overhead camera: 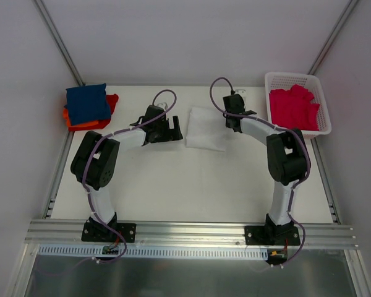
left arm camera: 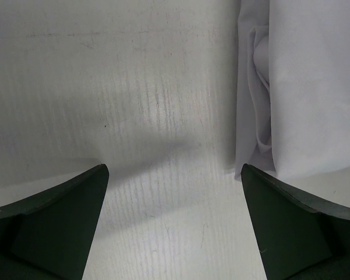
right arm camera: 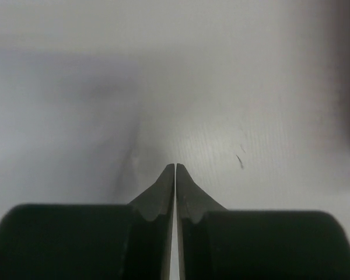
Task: Fold and stack the t-shirts
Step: Fold the tshirt
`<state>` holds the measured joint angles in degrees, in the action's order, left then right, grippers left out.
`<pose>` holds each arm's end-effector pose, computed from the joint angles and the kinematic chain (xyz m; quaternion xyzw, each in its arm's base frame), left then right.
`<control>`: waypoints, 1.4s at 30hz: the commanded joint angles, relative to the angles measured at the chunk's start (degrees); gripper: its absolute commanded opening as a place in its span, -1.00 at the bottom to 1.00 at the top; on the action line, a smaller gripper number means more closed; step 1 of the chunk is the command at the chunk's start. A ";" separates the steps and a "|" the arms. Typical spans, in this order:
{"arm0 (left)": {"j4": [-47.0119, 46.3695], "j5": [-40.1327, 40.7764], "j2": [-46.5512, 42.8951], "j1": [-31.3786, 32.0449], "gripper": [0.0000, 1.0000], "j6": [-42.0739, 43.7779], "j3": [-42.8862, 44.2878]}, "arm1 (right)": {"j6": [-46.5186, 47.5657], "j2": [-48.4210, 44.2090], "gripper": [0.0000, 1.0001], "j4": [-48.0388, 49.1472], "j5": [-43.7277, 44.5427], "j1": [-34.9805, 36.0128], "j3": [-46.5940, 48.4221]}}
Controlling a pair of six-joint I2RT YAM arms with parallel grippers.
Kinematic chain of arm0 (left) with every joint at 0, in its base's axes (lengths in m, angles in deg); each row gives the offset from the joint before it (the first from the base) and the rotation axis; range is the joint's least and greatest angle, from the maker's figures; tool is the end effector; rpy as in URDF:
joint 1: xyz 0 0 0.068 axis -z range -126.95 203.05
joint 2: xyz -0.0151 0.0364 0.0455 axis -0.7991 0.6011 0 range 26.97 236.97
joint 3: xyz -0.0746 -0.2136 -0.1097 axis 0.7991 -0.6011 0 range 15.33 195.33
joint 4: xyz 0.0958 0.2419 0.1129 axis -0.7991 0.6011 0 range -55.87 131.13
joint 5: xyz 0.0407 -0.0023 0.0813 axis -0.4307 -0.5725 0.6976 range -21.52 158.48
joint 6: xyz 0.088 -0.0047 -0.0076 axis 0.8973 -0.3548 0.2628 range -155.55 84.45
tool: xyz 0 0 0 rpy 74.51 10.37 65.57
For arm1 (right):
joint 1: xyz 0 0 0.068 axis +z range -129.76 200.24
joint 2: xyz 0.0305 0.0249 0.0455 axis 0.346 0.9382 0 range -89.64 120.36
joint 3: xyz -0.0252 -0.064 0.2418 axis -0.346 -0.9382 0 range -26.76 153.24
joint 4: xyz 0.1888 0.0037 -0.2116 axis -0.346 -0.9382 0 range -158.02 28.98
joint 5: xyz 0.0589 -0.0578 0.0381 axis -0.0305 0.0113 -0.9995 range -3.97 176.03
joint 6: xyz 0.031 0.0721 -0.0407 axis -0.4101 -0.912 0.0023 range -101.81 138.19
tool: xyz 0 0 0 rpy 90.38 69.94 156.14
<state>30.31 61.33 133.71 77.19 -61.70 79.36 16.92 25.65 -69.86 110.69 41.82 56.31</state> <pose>0.4030 -0.1912 0.1115 0.0112 0.9008 -0.2339 0.3658 0.4696 0.1506 0.1443 -0.0696 0.8909 -0.1104 0.4351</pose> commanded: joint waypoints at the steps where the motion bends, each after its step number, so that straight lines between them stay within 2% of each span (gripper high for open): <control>1: -0.93 -1.80 -0.66 -0.85 0.98 0.49 1.62 | -0.57 -9.62 -0.88 6.98 5.65 0.13 -7.28; 2: -0.93 -2.15 -0.74 -1.20 0.98 0.57 1.89 | -0.57 -10.68 -0.81 8.21 5.74 0.13 -9.31; 4: -1.54 -2.16 -1.09 -1.38 0.98 0.84 1.89 | -0.57 -13.40 -0.47 13.04 5.48 0.13 -14.32; 5: -1.81 -2.07 -1.35 -1.38 0.98 0.93 1.80 | -0.65 -14.20 -0.47 13.41 5.39 0.13 -15.55; 6: -1.98 -1.81 -1.53 -1.64 0.98 1.01 1.71 | -0.74 -14.99 -0.34 13.41 5.22 0.13 -17.31; 8: -2.25 -1.72 -2.15 -1.99 0.98 1.19 1.54 | -1.53 -17.63 -0.25 13.41 4.69 0.13 -18.90; 16: -6.03 -6.63 -0.05 -6.03 0.98 -0.30 2.94 | -2.68 -29.14 -0.19 11.57 -2.07 0.91 -24.88; 22: -9.81 -14.63 5.14 -7.53 0.98 -4.52 6.19 | -2.76 -39.07 -0.05 9.10 -6.03 1.88 -27.34; 27: -13.23 -22.36 10.76 -7.36 0.98 -9.26 8.74 | -2.76 -45.31 -0.04 6.12 -6.73 1.97 -28.92; 34: -16.40 -25.62 14.20 -6.74 0.98 -13.13 8.57 | -3.29 -50.15 -0.02 4.45 -7.53 1.97 -29.19; 42: -17.72 -28.52 17.89 -3.76 0.98 -14.80 10.76 | -4.17 -50.68 -0.02 4.36 -8.41 1.97 -29.63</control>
<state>11.82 34.97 149.40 71.48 -75.50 89.31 13.79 -23.40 -65.51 103.04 43.53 27.11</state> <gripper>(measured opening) 0.990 0.490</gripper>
